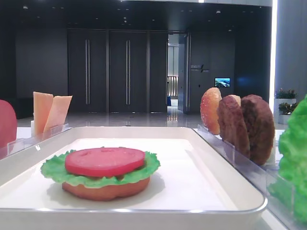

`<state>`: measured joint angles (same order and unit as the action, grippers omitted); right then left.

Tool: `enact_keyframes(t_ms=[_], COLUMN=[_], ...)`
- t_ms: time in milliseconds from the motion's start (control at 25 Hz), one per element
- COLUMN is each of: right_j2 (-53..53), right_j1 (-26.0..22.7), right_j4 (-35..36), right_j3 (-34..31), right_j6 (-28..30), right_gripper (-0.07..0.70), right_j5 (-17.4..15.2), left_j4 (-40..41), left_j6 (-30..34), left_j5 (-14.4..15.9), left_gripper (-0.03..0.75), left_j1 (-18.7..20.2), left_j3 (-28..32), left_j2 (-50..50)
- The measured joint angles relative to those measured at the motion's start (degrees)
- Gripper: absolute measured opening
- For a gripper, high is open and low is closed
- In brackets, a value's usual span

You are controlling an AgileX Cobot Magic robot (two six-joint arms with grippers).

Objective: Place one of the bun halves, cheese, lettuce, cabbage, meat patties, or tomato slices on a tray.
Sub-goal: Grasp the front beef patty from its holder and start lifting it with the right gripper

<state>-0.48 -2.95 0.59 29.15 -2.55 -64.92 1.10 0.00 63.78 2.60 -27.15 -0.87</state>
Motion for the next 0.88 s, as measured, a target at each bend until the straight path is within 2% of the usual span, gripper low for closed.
enact_keyframes(t_ms=[680,880], right_j2=[0.0,4.0], right_j1=[0.0,0.0], right_j4=[0.0,0.0], right_j3=[0.1,2.1], right_j6=[0.0,0.0], right_gripper=[0.433,0.433], right_j5=[0.2,-1.4], left_j4=[0.0,0.0], left_j6=[0.0,0.0], left_j5=[0.0,0.0], left_gripper=[0.534,0.534], left_j1=[0.0,0.0], left_j3=[0.0,0.0], left_j2=[0.0,0.0])
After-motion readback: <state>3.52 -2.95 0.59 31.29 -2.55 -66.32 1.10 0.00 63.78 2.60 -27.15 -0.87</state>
